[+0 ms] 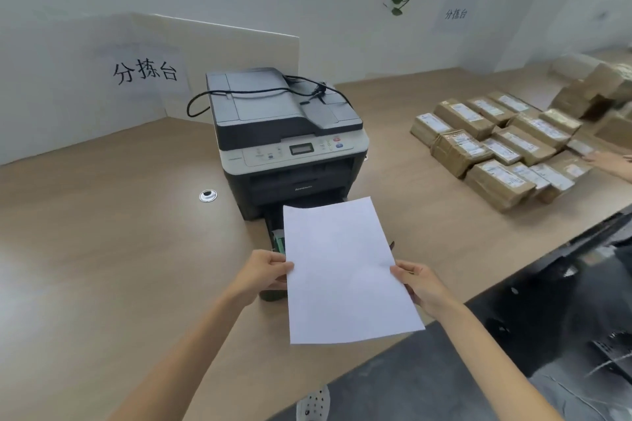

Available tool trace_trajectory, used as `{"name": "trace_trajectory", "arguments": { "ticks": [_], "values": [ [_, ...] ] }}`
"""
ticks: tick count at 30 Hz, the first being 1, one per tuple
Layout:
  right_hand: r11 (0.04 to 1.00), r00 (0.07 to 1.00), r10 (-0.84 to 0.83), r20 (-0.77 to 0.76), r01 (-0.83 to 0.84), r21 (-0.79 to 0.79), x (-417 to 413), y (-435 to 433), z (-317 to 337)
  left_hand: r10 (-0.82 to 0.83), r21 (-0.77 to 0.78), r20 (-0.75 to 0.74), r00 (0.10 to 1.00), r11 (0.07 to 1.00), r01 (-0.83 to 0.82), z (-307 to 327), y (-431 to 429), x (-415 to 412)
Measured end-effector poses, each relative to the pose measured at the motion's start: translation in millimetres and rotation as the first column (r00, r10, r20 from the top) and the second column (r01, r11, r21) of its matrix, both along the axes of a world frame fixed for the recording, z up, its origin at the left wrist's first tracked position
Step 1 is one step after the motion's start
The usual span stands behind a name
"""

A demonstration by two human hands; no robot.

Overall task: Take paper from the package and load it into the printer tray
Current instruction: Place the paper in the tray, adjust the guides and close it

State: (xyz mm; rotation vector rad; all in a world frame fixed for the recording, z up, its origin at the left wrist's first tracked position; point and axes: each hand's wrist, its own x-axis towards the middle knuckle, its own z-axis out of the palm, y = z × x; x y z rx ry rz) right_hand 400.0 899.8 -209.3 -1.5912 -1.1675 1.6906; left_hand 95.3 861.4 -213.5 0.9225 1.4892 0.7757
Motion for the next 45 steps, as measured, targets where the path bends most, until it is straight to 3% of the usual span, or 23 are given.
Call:
{"name": "trace_trajectory", "arguments": {
  "ticks": [6, 13, 18, 36, 45],
  "values": [
    [0.995, 0.993, 0.09, 0.082, -0.086, -0.055, -15.0, 59.5, -19.4, 0.078, -0.122, -0.024, 0.997, 0.989, -0.08, -30.7, 38.6, -7.0],
    [0.986, 0.968, 0.155, 0.197, -0.141, -0.084, -27.7, 101.4, -44.4, 0.057, -0.168, -0.123, 0.991, 0.983, -0.077, -45.5, 72.0, -8.6],
    [0.975, 0.938, 0.219, 0.269, -0.2, -0.098, -34.0, 129.3, -58.1, 0.09, -0.216, -0.108, 0.99, 0.97, -0.112, -49.8, 90.9, -4.3],
    [0.952, 0.938, 0.256, 0.232, -0.203, -0.231, -40.5, 203.4, -103.7, 0.223, -0.344, -0.15, 0.963, 0.902, -0.262, -79.9, 137.1, 5.4],
    [0.953, 0.967, 0.212, 0.142, -0.172, -0.251, -32.4, 204.1, -111.0, 0.265, -0.274, -0.112, 0.958, 0.918, -0.287, -85.9, 133.6, 7.4]
  ]
}}
